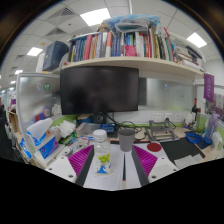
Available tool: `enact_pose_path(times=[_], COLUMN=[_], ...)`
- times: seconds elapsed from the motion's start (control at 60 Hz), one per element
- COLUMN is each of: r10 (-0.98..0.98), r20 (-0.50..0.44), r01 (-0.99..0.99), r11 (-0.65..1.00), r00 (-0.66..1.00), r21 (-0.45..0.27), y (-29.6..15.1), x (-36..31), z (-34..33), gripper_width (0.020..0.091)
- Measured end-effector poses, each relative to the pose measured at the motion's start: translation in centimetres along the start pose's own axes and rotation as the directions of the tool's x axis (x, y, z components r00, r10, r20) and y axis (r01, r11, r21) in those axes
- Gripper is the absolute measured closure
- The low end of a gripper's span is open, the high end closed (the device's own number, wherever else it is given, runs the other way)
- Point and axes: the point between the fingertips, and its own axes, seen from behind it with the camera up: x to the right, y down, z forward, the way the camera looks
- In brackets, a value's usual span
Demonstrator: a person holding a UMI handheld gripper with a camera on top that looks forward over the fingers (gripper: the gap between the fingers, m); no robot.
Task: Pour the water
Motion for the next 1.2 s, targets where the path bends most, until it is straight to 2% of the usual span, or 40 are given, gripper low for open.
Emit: enact_pose_path(times=[0.183, 0.4, 0.483, 0.533, 0.667, 0.85, 0.933, 1.033, 1.1, 1.2], r10=[-0.037, -0.062, -0.092, -0.108, -0.088, 0.03, 0.046, 0.105, 0.181, 0.338], r20=[0.007, -0.055, -0.062, -0.057, -0.052, -0.088, -0.084, -0.02, 0.035, 0.077], r01=[0.038, 0.061, 0.091, 0.106, 0.089, -0.031, -0.05, -0.104, -0.182, -0.338], r11=[0.998, 0.998, 0.996, 0.994, 0.996, 0.999, 0.998, 0.994, 0.982, 0.941], r00=[0.999, 0.997, 0.994, 0.993, 0.995, 0.996, 0.995, 0.994, 0.983, 0.938], r21=[-0.05, -0.032, -0.017, -0.025, 0.018, -0.017, -0.039, 0.022, 0.038, -0.01], y=[5.1, 6.1, 6.3, 6.8, 6.5, 6.5, 5.1, 0.2, -2.5, -4.6], x=[-4.0, -3.5, -3.7, -4.0, -4.4, -3.6, -4.0, -5.7, -6.5, -7.3], z=[5.4, 9.9, 10.9, 11.3, 11.6, 12.1, 12.1, 13.0, 14.5, 17.2], gripper_width=[0.0338, 0.035, 0.0447, 0.0551, 0.0614, 0.071, 0.0722, 0.072, 0.0722, 0.0721])
